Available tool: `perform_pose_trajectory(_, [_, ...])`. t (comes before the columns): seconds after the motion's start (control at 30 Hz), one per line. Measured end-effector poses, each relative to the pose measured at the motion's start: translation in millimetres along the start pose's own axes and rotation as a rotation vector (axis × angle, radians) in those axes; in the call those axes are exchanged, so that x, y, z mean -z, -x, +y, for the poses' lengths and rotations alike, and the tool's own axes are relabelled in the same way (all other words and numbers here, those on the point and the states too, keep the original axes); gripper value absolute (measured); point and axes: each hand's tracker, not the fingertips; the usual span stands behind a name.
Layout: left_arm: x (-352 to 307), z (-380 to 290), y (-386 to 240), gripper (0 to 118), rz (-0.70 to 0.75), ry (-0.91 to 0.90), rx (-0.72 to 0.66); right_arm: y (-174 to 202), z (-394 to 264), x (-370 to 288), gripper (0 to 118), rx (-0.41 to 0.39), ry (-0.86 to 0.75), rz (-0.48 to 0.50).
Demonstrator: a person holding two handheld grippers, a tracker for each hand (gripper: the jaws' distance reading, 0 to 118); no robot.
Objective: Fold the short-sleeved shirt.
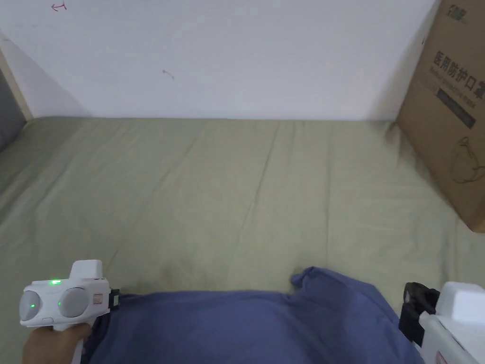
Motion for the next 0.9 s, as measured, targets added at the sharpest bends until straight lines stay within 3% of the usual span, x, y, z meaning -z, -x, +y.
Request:
perform_pose_trajectory(0.03, [-9, 0, 0, 1, -0.002, -0.042, -0.002, -5, 2, 9, 36, 0.004, 0.029, 0.005])
perform_pose_trajectory(0.07, [-19, 2, -1, 1, -0.021, -0.068, -0.006, -10, 4, 21, 63, 0.017, 0.063, 0.01])
perform_pose_trajectory(0.1, [-28, 4, -1, 1, -0.041, -0.074, -0.009, -15, 6, 35, 71, 0.024, 0.103, 0.013])
perform_pose_trajectory(0.13, [-37, 3, 0, 1, -0.061, -0.089, -0.008, -19, 6, 53, 71, 0.02, 0.145, 0.024])
perform_pose_trajectory(0.17, [-44, 3, 0, 1, -0.064, -0.103, 0.006, -22, 7, 69, 99, 0.017, 0.181, 0.016])
perform_pose_trajectory(0.2, [-50, 4, 0, 1, -0.06, -0.105, 0.02, -24, 7, 86, 108, -0.001, 0.206, 0.011])
perform_pose_trajectory(0.33, [-62, 4, 3, 1, -0.065, -0.114, 0.034, -30, 0, 150, 108, -0.024, 0.343, 0.018])
perform_pose_trajectory(0.5, [-61, 3, 6, 1, -0.078, -0.109, 0.02, -22, -20, 195, 90, -0.051, 0.487, 0.015])
perform_pose_trajectory(0.67, [-56, -1, 9, 1, -0.079, -0.093, 0.015, -26, -43, 209, 56, -0.015, 0.549, 0.065])
perform_pose_trajectory(0.7, [-56, -2, 9, 0, -0.078, -0.09, 0.013, -28, -41, 210, 42, -0.03, 0.521, 0.038])
perform_pose_trajectory(0.77, [-53, -5, 10, 0, -0.073, -0.084, 0.007, -30, -36, 205, 1, -0.038, 0.501, 0.067])
perform_pose_trajectory(0.9, [-62, -13, 14, 0, -0.065, -0.084, -0.025, -27, -20, 162, 1, -0.05, 0.391, 0.09])
